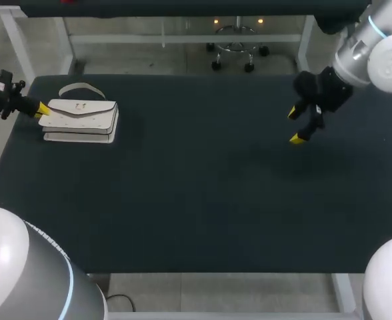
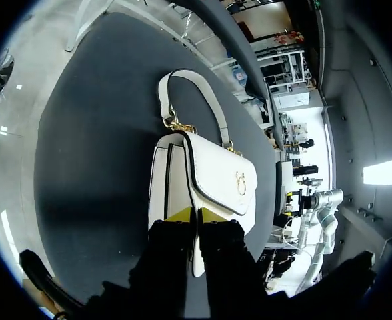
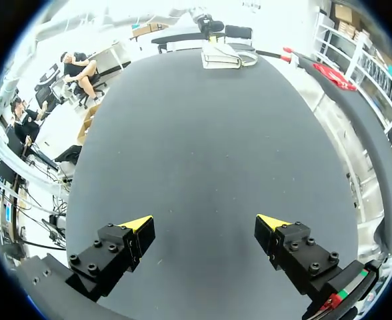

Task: Pick up the bag, open it, inspect its contents, close it, and place it on the opposite side

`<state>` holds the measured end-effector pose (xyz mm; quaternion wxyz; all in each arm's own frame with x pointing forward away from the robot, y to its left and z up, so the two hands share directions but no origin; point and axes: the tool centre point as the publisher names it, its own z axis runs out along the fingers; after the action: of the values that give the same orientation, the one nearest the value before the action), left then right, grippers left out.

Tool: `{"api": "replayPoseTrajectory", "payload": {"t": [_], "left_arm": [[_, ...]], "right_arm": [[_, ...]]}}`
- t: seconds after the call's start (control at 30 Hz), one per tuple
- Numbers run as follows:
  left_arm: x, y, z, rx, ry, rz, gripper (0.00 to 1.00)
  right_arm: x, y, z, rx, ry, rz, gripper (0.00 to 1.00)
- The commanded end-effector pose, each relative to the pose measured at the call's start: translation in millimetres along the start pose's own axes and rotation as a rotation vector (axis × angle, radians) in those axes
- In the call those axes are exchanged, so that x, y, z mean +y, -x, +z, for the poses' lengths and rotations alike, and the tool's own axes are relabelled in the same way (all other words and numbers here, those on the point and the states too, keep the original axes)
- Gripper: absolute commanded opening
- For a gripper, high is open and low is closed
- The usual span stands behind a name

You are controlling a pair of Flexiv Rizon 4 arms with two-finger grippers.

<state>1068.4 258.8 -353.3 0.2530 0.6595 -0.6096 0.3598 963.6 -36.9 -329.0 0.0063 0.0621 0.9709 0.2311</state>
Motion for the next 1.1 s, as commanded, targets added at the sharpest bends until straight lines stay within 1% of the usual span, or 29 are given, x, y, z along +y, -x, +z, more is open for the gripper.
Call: {"api": "replayPoseTrajectory", "payload": {"t": [0.03, 0.67, 0.7, 0.8, 0.93, 1.03, 1.1], "left_arm": [[28.2, -16.1, 4.8, -0.069, -0.273, -0.007, 0.0], [28.2, -16.1, 4.8, -0.069, -0.273, -0.007, 0.0], [31.0, -19.2, 11.4, -0.079, -0.279, -0.003, 0.0], [36.9, -25.6, 26.9, -0.062, -0.257, -0.02, 0.0], [42.8, -34.4, 45.7, -0.057, -0.17, -0.002, 0.0], [46.7, -43.3, 55.5, -0.041, -0.122, 0.017, 0.0], [51.3, -49.4, 63.3, -0.043, -0.105, 0.033, 0.0]], "right_arm": [[-0.1, 0.2, 0.5, -0.001, 0.001, -0.001, 1.0], [-0.1, 0.2, 0.5, -0.001, 0.001, -0.001, 1.0], [-0.1, 0.2, 0.5, -0.001, 0.001, -0.001, 1.0], [-0.1, 0.2, 0.5, -0.001, 0.001, -0.001, 1.0], [-0.1, 0.2, 0.5, -0.001, 0.001, -0.001, 1.0], [-0.1, 0.2, 0.5, -0.001, 0.001, -0.001, 1.0], [-0.1, 0.2, 0.5, -0.001, 0.001, -0.001, 1.0]]}}
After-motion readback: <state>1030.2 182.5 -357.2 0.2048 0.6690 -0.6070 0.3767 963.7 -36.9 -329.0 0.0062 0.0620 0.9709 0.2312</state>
